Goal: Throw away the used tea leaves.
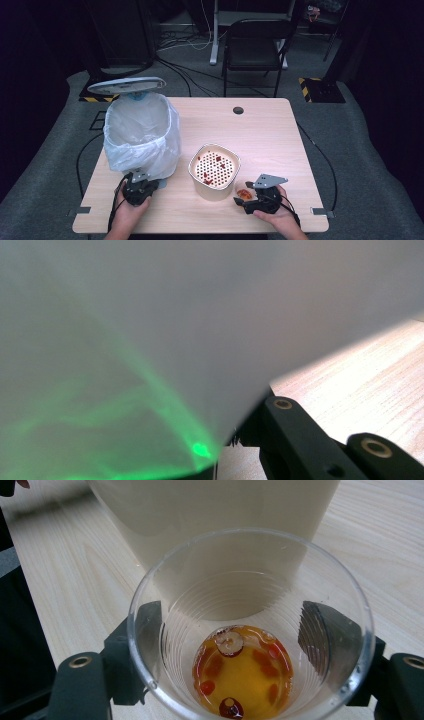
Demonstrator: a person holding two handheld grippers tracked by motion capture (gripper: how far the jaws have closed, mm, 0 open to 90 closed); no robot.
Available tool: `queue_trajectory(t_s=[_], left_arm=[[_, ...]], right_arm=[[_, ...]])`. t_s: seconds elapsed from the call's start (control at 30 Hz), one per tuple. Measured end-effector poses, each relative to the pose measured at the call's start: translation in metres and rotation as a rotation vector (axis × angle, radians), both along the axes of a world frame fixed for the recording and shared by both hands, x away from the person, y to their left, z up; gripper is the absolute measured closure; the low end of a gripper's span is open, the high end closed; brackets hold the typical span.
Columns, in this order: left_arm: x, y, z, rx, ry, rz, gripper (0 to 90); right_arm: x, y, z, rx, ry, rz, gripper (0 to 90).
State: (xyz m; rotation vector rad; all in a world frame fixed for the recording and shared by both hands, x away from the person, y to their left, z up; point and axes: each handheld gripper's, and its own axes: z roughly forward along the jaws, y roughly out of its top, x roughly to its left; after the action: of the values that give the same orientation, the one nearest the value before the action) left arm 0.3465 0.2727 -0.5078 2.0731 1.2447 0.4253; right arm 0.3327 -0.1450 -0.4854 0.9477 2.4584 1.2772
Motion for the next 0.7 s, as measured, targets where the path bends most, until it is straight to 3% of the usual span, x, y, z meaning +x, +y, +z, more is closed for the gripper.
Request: queue_trajectory(t_s=[0.17,0.4,0.43,0.5,0.53,0.57,0.6,0.63,0.67,0.7], left_arm=[[0.0004,0.001,0.0005,0.011,0.003,-0.014,88.2],[0.0005,0.001,0.0005,0.011,0.003,-0.013,88.2],[-0.0003,-0.0044,-0.0022,-0.056,-0.015,0.041,88.2],[-0.0003,-0.0044,-0.0022,-0.056,-0.016,0.04,88.2],[0.0006,0.0012,0.0006,0.012,0.003,-0.016,88.2],[-0.0002,-0.0042,-0.0021,-0.056,-0.014,0.038,88.2],[-0.0002,-0.0043,-0.0021,-0.056,-0.015,0.039,88.2],[-0.0003,-0.0044,-0.0022,-0.056,-0.015,0.041,88.2],[0.0003,0.0008,0.0004,0.008,0.006,-0.008,88.2],[0.0003,0.0007,0.0004,0.007,0.006,-0.008,88.2]], right_arm=[[-0.001,-0.001,0.0036,0.01,-0.035,-0.005,30.0],[-0.0011,-0.0017,0.0058,0.019,-0.047,-0.005,29.5],[-0.0007,-0.002,0.0057,0.015,-0.054,-0.003,29.5],[-0.001,-0.0021,0.005,0.012,-0.054,-0.009,29.6],[-0.0012,-0.0022,0.0044,0.013,-0.052,-0.014,29.7],[-0.0007,-0.0024,0.004,0.009,-0.055,-0.013,29.8],[-0.0004,-0.0026,0.0036,0.01,-0.049,-0.014,29.8],[-0.0003,-0.0027,0.0031,0.007,-0.05,-0.015,29.7],[-0.0001,-0.0028,0.0026,0.007,-0.049,-0.017,29.5],[0.0003,-0.0029,0.0021,0.003,-0.052,-0.015,29.3]])
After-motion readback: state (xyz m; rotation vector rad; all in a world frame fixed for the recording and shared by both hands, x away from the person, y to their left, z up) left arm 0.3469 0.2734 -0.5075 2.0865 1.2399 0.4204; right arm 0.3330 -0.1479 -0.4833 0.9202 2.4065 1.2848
